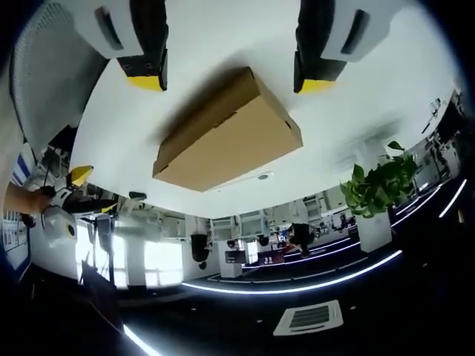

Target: Operate the shoe box by opening the lid, removing the specified soft item, and placing it in the target area until the item is outside and the box remains undamaged.

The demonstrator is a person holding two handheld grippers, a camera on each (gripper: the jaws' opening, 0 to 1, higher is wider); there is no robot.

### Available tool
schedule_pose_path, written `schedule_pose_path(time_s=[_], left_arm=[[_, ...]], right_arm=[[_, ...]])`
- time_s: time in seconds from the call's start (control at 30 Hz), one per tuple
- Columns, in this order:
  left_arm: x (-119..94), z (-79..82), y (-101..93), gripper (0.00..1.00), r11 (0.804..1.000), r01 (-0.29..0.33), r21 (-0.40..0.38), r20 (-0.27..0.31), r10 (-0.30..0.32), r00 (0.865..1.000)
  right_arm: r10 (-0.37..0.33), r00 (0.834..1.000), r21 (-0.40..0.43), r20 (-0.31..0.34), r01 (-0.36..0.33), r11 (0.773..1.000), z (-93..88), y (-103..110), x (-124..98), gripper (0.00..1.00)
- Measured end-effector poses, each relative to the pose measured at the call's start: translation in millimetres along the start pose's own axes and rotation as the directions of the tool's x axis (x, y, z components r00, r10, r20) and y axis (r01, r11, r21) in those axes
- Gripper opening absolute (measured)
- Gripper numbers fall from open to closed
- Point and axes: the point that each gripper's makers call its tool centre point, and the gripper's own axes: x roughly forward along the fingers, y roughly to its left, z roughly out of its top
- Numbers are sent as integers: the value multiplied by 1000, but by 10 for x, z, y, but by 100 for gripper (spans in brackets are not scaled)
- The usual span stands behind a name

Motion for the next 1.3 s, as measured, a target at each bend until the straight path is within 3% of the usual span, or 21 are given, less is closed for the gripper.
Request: schedule_pose_path(time_s=[0.8, 1.3], left_arm=[[185, -45, 78, 67, 1000, 3, 8, -20, -2, 1000], [304, -65, 146, 66, 1000, -4, 5, -21, 4, 1000]], right_arm=[[44, 999, -26, 2, -44, 999, 67, -52, 184, 82], [68, 998, -40, -13, -68, 997, -15, -119, 319, 79]])
